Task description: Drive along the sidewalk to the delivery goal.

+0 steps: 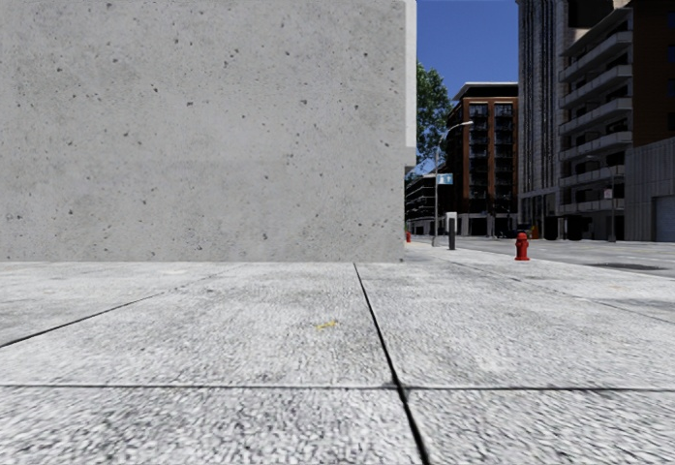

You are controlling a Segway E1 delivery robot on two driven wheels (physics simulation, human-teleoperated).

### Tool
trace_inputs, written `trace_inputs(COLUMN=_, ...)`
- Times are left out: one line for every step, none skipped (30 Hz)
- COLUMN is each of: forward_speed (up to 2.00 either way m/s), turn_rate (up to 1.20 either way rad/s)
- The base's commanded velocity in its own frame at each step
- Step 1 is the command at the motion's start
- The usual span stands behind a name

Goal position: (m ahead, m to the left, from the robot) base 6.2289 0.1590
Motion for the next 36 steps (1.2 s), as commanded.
trace_inputs(forward_speed=2.0, turn_rate=0.0)
trace_inputs(forward_speed=2.0, turn_rate=0.0)
trace_inputs(forward_speed=2.0, turn_rate=0.0)
trace_inputs(forward_speed=2.0, turn_rate=0.0)
trace_inputs(forward_speed=2.0, turn_rate=0.0)
trace_inputs(forward_speed=2.0, turn_rate=0.0)
trace_inputs(forward_speed=2.0, turn_rate=0.0)
trace_inputs(forward_speed=2.0, turn_rate=0.0)
trace_inputs(forward_speed=2.0, turn_rate=0.0)
trace_inputs(forward_speed=2.0, turn_rate=0.0)
trace_inputs(forward_speed=2.0, turn_rate=0.0)
trace_inputs(forward_speed=2.0, turn_rate=0.0)
trace_inputs(forward_speed=2.0, turn_rate=0.0)
trace_inputs(forward_speed=2.0, turn_rate=0.0)
trace_inputs(forward_speed=2.0, turn_rate=0.0)
trace_inputs(forward_speed=2.0, turn_rate=0.0)
trace_inputs(forward_speed=2.0, turn_rate=0.0)
trace_inputs(forward_speed=2.0, turn_rate=0.0)
trace_inputs(forward_speed=2.0, turn_rate=0.0)
trace_inputs(forward_speed=2.0, turn_rate=0.0)
trace_inputs(forward_speed=2.0, turn_rate=0.0)
trace_inputs(forward_speed=2.0, turn_rate=0.0)
trace_inputs(forward_speed=2.0, turn_rate=0.0)
trace_inputs(forward_speed=2.0, turn_rate=0.0)
trace_inputs(forward_speed=2.0, turn_rate=0.0)
trace_inputs(forward_speed=2.0, turn_rate=0.0)
trace_inputs(forward_speed=2.0, turn_rate=0.0)
trace_inputs(forward_speed=2.0, turn_rate=0.0)
trace_inputs(forward_speed=2.0, turn_rate=0.0)
trace_inputs(forward_speed=2.0, turn_rate=0.0)
trace_inputs(forward_speed=2.0, turn_rate=0.0)
trace_inputs(forward_speed=2.0, turn_rate=0.0)
trace_inputs(forward_speed=2.0, turn_rate=0.0)
trace_inputs(forward_speed=2.0, turn_rate=0.0)
trace_inputs(forward_speed=2.0, turn_rate=0.0)
trace_inputs(forward_speed=2.0, turn_rate=0.0)
